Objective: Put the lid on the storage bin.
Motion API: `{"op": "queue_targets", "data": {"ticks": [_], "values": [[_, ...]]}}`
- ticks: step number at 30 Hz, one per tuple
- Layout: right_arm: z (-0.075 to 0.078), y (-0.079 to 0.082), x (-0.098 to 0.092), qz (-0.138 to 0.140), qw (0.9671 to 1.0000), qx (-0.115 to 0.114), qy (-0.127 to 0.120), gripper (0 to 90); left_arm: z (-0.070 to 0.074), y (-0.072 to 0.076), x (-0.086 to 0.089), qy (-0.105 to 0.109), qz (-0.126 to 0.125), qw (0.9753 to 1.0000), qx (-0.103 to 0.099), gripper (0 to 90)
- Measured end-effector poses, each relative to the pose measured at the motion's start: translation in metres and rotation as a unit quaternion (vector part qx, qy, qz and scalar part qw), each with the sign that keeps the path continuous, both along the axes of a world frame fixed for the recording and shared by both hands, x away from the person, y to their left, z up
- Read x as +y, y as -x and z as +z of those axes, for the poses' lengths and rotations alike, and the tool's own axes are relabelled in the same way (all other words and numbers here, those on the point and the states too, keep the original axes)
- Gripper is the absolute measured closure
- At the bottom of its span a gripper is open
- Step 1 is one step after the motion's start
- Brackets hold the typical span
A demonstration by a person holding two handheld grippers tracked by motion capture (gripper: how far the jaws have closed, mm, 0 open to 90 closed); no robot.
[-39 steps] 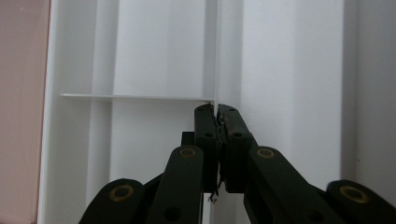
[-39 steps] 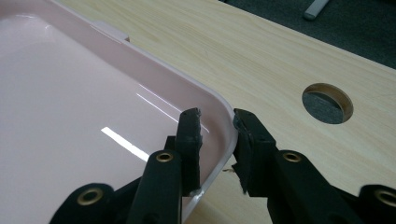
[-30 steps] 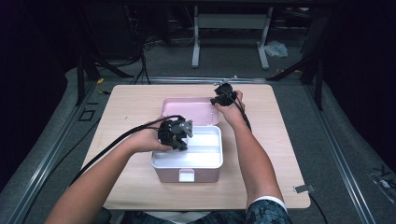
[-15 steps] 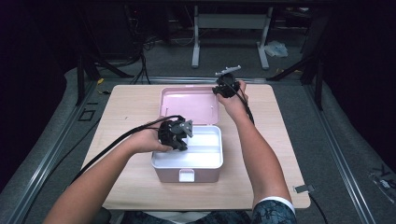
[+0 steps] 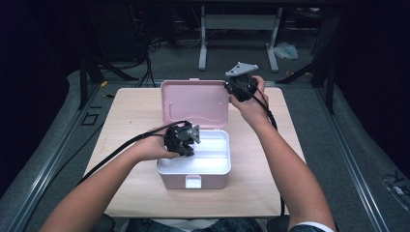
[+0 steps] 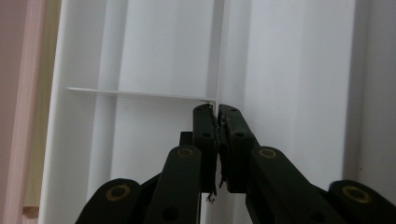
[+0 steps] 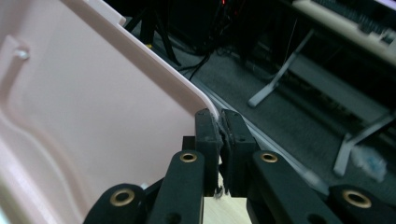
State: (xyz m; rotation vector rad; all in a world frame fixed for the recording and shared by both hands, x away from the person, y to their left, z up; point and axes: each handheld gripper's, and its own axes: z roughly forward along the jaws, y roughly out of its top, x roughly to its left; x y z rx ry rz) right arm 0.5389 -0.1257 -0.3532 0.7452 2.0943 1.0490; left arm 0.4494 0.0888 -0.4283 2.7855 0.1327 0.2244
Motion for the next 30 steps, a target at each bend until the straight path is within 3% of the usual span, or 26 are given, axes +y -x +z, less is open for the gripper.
{"op": "queue_targets", "data": {"ticks": [2,3,6,8,9,14,18,21,25,26,27,29,30], "values": [[0.006,0.015,-0.002,0.009,0.9998,-0.015,0.005,86.0,0.001,0.001,0.001,-0.004,0.008,1.0000,-0.003,82.4],[0.008,0.021,-0.002,0.012,0.9996,-0.022,0.010,85.9,0.003,0.001,0.003,-0.002,0.008,0.9999,0.007,77.9],[0.012,0.036,-0.002,0.020,0.9987,-0.039,0.027,85.8,0.021,0.001,0.014,0.031,0.022,0.9992,0.009,73.6],[0.014,0.043,-0.002,0.023,0.9981,-0.047,0.032,85.7,0.037,0.000,0.026,0.068,0.038,0.9968,0.013,72.7],[0.014,0.047,-0.002,0.025,0.9978,-0.051,0.035,85.7,0.044,-0.001,0.031,0.074,0.045,0.9962,0.011,72.4],[0.016,0.058,-0.002,0.028,0.9968,-0.061,0.045,85.6,0.097,-0.007,0.059,0.094,0.088,0.9908,-0.041,68.5],[0.017,0.062,-0.002,0.030,0.9965,-0.063,0.047,85.5,0.139,-0.020,0.074,0.118,0.125,0.9823,-0.075,71.2],[0.017,0.066,-0.002,0.030,0.9962,-0.066,0.049,85.5,0.163,-0.038,0.079,0.125,0.164,0.9738,-0.096,76.3],[0.017,0.074,-0.003,0.034,0.9955,-0.071,0.052,85.3,0.177,-0.064,0.076,0.123,0.211,0.9632,-0.113,82.7],[0.017,0.076,-0.004,0.036,0.9952,-0.073,0.055,85.3,0.176,-0.069,0.075,0.119,0.219,0.9622,-0.110,83.4],[0.017,0.079,-0.004,0.037,0.9949,-0.076,0.055,85.3,0.173,-0.074,0.073,0.117,0.220,0.9631,-0.101,83.5],[0.016,0.084,-0.005,0.041,0.9944,-0.079,0.057,85.2,0.164,-0.079,0.068,0.098,0.214,0.9685,-0.082,84.0],[0.016,0.088,-0.006,0.043,0.9944,-0.078,0.057,85.1,0.160,-0.080,0.067,0.096,0.211,0.9698,-0.075,84.6]]}}
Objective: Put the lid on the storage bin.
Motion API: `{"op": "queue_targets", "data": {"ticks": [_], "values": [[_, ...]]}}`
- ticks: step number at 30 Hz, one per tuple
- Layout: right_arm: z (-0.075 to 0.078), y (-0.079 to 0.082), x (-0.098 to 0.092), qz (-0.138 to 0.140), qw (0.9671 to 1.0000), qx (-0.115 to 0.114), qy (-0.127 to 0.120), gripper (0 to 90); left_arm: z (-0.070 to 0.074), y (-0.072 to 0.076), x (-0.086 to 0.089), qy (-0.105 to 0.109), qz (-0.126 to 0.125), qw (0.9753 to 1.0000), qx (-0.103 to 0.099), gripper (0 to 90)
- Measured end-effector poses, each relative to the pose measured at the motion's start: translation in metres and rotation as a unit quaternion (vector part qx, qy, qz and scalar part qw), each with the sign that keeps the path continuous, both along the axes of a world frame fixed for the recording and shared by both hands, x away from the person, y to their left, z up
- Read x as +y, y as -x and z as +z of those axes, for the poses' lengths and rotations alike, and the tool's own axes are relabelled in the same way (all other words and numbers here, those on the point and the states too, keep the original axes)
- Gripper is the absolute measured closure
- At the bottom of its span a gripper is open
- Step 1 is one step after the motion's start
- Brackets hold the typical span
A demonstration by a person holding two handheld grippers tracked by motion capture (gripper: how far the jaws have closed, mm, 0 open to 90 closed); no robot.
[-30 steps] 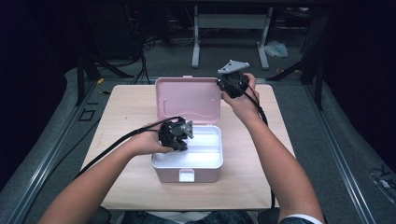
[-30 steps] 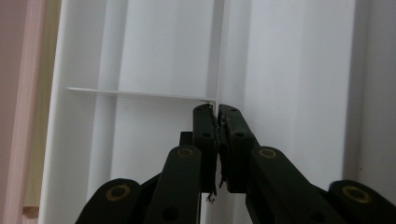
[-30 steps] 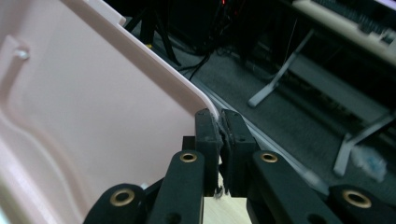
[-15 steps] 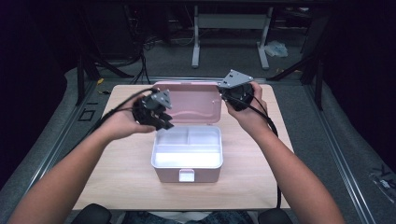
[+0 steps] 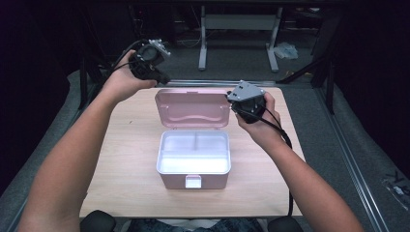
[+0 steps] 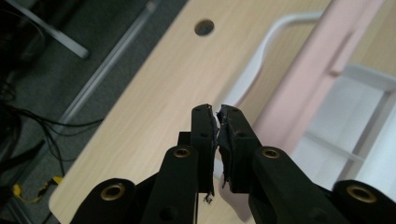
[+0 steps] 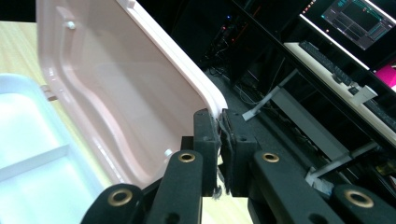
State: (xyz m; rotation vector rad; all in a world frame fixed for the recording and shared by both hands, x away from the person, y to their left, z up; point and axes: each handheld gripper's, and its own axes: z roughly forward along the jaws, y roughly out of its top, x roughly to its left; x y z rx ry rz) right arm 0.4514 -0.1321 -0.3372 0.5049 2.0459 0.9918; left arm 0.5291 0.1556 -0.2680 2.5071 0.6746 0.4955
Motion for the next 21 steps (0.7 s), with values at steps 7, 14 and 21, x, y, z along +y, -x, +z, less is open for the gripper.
{"op": "queue_targets", "data": {"ticks": [7,14,21], "values": [[0.004,0.015,-0.013,0.043,0.9974,0.050,-0.026,80.9,-0.018,0.013,0.000,0.008,-0.045,0.9980,0.045,89.2],[0.017,0.046,-0.044,0.077,0.9898,0.085,-0.085,75.4,-0.037,0.040,0.007,-0.005,-0.079,0.9950,0.062,89.5],[0.013,0.037,-0.053,0.053,0.9905,0.100,-0.077,77.3,-0.073,0.061,0.010,-0.008,-0.102,0.9911,0.086,89.4]]}}
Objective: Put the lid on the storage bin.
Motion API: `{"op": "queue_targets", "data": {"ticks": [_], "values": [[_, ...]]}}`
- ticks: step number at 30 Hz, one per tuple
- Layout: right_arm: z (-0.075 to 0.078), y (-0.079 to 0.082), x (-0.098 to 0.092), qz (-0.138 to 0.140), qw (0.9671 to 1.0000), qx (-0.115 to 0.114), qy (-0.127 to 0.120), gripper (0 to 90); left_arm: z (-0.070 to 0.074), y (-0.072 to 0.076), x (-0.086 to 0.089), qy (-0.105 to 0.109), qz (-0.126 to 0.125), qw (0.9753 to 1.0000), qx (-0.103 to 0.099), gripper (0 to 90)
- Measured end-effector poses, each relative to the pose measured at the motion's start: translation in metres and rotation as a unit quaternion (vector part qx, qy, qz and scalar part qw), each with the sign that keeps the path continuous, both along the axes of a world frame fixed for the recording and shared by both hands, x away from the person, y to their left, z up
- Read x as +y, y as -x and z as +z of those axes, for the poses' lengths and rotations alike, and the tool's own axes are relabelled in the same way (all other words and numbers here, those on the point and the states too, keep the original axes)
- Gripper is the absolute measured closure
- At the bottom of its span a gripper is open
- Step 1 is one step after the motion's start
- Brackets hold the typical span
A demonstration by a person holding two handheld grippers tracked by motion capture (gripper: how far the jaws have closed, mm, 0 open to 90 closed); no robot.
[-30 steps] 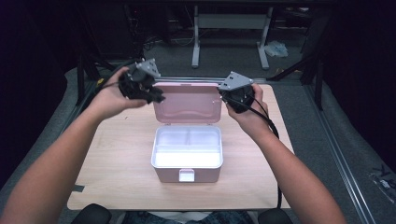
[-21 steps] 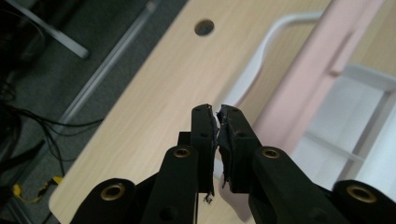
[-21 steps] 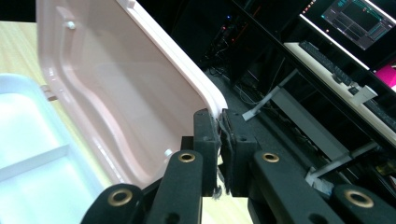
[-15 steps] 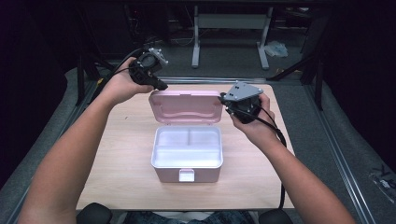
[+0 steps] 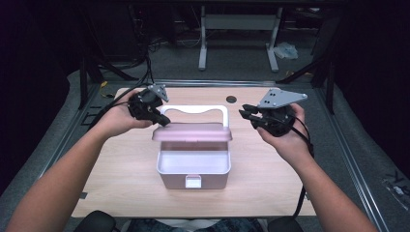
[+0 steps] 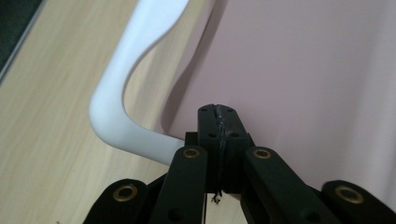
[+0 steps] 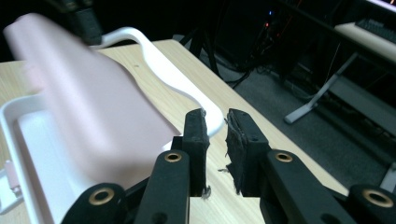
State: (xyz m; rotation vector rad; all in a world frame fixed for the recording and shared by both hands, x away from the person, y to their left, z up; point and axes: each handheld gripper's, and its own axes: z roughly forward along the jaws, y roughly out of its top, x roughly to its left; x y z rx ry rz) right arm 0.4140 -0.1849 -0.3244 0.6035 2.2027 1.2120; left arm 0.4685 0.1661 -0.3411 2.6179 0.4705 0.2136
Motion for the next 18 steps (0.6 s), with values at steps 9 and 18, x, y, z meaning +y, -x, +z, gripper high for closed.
{"op": "queue_targets", "data": {"ticks": [9,18], "values": [[-0.032,-0.018,0.012,0.005,0.9992,0.038,0.006,77.0,-0.024,0.021,0.000,0.016,-0.020,0.9997,-0.007,85.6],[-0.050,-0.015,0.016,0.015,0.9983,0.057,0.002,70.1,-0.024,0.051,0.024,0.035,-0.013,0.9987,-0.035,81.8]]}}
